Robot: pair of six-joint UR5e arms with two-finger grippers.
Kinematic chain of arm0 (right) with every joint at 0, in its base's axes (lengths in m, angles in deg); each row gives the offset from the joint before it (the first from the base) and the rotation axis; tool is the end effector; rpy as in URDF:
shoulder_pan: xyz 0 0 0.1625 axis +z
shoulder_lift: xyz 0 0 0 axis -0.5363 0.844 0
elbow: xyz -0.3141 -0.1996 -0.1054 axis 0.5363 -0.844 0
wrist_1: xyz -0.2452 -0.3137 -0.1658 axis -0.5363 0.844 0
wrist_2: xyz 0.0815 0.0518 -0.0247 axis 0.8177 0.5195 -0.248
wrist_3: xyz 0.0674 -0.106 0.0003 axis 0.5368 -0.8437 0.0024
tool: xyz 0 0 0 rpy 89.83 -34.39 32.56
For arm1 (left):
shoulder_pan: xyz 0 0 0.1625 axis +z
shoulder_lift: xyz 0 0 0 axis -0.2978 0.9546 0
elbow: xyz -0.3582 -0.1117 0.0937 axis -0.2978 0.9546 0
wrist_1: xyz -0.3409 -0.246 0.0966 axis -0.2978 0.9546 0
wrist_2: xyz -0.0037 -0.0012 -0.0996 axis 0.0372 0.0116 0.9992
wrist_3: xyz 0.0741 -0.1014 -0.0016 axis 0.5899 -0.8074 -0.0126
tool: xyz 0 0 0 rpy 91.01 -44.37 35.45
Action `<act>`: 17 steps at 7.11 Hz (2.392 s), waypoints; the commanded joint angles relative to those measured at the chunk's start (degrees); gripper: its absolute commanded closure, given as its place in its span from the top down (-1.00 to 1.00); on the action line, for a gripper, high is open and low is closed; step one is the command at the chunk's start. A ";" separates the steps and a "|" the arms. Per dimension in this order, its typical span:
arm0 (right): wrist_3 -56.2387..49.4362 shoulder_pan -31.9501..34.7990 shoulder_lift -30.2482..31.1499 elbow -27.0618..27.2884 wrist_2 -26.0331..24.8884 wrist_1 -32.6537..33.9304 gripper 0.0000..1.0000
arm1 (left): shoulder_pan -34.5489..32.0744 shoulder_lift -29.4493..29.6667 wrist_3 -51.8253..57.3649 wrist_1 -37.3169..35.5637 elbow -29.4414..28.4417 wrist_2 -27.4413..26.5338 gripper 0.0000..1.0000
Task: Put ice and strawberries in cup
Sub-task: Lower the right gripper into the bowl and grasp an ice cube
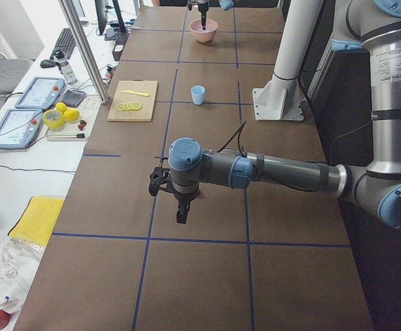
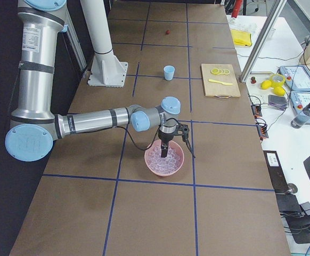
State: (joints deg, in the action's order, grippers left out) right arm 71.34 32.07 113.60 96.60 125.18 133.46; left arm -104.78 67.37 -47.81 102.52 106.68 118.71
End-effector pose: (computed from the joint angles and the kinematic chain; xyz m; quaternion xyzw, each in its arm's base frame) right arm -0.1506 -0.4577 0.5700 -0.0277 -0.3227 -0.0018 0.9461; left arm -0.0201 -0.4615 0.5586 0.0567 0.4041 0.0407 0.9120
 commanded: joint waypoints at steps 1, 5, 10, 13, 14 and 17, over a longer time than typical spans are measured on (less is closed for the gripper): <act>0.24 0.01 0.56 -0.38 0.65 -0.62 0.79 | 0.00 0.00 0.00 0.00 -0.01 0.00 1.00; 0.23 -0.17 0.48 -1.34 0.65 -0.79 0.71 | 0.00 0.00 0.00 0.00 -0.01 0.18 1.00; 0.32 -0.61 0.04 -2.05 0.65 -0.88 0.55 | 0.00 0.00 0.00 0.00 -0.10 0.18 1.00; 0.32 -1.40 0.04 -2.40 0.65 -0.97 0.43 | 0.00 0.00 0.00 0.00 -0.28 0.18 1.00; 0.32 -1.40 0.04 -2.40 0.65 -1.05 0.07 | 0.00 0.00 0.00 0.00 -0.28 0.18 1.00; 0.15 -1.40 0.04 -1.70 0.82 -1.14 -0.94 | 0.00 -0.09 0.00 0.00 -0.10 0.26 1.00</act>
State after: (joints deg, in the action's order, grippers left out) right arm 71.53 30.68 113.64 94.46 125.87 132.38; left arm -104.78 67.35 -47.81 102.52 106.48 118.90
